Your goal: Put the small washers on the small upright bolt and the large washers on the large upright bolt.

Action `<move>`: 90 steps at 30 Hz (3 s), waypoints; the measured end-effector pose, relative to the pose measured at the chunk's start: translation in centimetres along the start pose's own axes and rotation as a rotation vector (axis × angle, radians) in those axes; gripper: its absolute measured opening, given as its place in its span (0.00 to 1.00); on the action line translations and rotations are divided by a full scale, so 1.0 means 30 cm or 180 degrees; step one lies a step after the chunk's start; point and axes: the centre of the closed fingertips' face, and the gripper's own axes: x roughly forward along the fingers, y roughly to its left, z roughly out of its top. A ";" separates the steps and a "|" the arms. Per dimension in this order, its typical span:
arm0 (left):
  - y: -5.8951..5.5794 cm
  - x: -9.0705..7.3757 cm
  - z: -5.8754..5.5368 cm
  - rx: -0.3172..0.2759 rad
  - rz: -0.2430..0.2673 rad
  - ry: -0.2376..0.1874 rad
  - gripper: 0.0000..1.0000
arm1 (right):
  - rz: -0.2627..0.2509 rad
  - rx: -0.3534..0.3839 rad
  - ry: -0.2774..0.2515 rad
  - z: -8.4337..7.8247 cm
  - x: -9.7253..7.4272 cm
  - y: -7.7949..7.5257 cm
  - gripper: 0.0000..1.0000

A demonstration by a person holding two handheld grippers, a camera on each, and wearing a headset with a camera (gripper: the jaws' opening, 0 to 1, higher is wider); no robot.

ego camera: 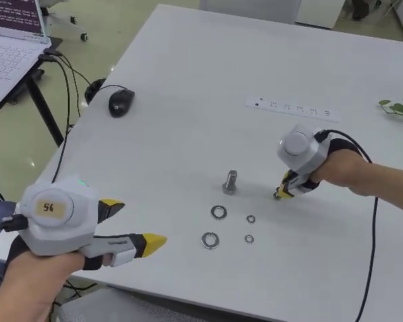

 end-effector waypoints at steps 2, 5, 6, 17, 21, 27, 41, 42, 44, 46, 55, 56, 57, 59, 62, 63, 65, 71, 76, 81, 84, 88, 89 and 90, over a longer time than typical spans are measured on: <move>0.001 -0.002 -0.001 -0.0006 0.0006 0.0000 0.65 | 0.0007 0.0013 0.0013 -0.001 0.012 0.000 0.13; 0.001 -0.005 -0.003 -0.0016 0.0017 0.0001 0.65 | 0.0017 0.0018 0.0037 -0.005 0.039 -0.015 0.13; 0.001 -0.006 -0.005 -0.0020 0.0021 0.0002 0.65 | 0.0018 0.0031 0.0043 -0.006 0.045 -0.014 0.13; -0.007 -0.007 -0.012 -0.0018 0.0034 0.0028 0.65 | 0.0034 0.0070 0.0012 -0.011 0.038 0.010 0.16; -0.009 -0.003 -0.004 -0.0008 0.0036 0.0023 0.65 | 0.0005 0.0173 -0.0098 -0.015 0.021 0.017 0.18; -0.019 0.003 0.006 0.0027 0.0015 0.0025 0.65 | -0.0097 0.0308 -0.0250 -0.038 -0.010 0.020 0.19; -0.026 0.005 0.017 0.0102 -0.0034 0.0024 0.65 | -0.0377 0.1095 -0.0540 -0.207 -0.060 0.042 0.18; -0.027 0.005 0.019 0.0108 -0.0036 0.0022 0.65 | -0.0382 0.1119 -0.0546 -0.217 -0.059 0.054 0.18; -0.029 0.006 0.025 0.0111 -0.0043 0.0011 0.65 | -0.0389 0.1181 -0.0555 -0.240 -0.055 0.087 0.18; -0.032 0.008 0.031 0.0121 -0.0053 0.0006 0.65 | -0.0348 0.1258 -0.0584 -0.255 -0.052 0.123 0.18; -0.051 0.011 0.041 0.0179 -0.0087 0.0001 0.65 | -0.0261 0.1552 -0.0777 -0.297 -0.030 0.191 0.18; -0.053 0.012 0.042 0.0182 -0.0090 -0.0003 0.65 | -0.0251 0.1549 -0.0823 -0.286 -0.027 0.200 0.19; -0.055 0.012 0.044 0.0180 -0.0091 -0.0009 0.65 | -0.0247 0.1544 -0.0857 -0.277 -0.025 0.210 0.19; -0.058 0.012 0.046 0.0173 -0.0088 -0.0019 0.65 | -0.0232 0.1510 -0.0919 -0.252 -0.019 0.228 0.19; -0.062 0.011 0.046 0.0167 -0.0087 -0.0030 0.65 | -0.0162 0.1424 -0.1007 -0.197 -0.001 0.260 0.22; -0.062 0.011 0.045 0.0167 -0.0086 -0.0029 0.65 | -0.0131 0.1404 -0.1023 -0.180 0.005 0.271 0.24; -0.064 0.010 0.040 0.0168 -0.0084 -0.0021 0.65 | -0.0067 0.1321 -0.1071 -0.144 0.015 0.293 0.25; -0.068 0.009 0.037 0.0155 -0.0075 -0.0028 0.65 | 0.0045 0.1015 -0.1058 -0.036 0.057 0.350 0.25; -0.067 0.004 0.033 0.0142 -0.0062 -0.0034 0.65 | 0.0073 0.0766 -0.0940 0.008 0.082 0.362 0.22; -0.062 -0.003 0.024 0.0128 -0.0046 -0.0036 0.65 | 0.0105 0.0572 -0.0844 0.033 0.086 0.365 0.22; -0.058 -0.007 0.024 0.0115 -0.0035 -0.0045 0.65 | 0.0136 0.0481 -0.0832 0.050 0.088 0.373 0.22; -0.055 -0.008 0.023 0.0108 -0.0026 -0.0051 0.65 | 0.0190 0.0328 -0.0757 0.062 0.096 0.388 0.21; -0.054 -0.008 0.024 0.0103 -0.0025 -0.0055 0.65 | 0.0195 0.0264 -0.0723 0.063 0.098 0.392 0.21; -0.053 -0.009 0.024 0.0103 -0.0024 -0.0056 0.65 | 0.0184 0.0202 -0.0726 0.069 0.099 0.391 0.21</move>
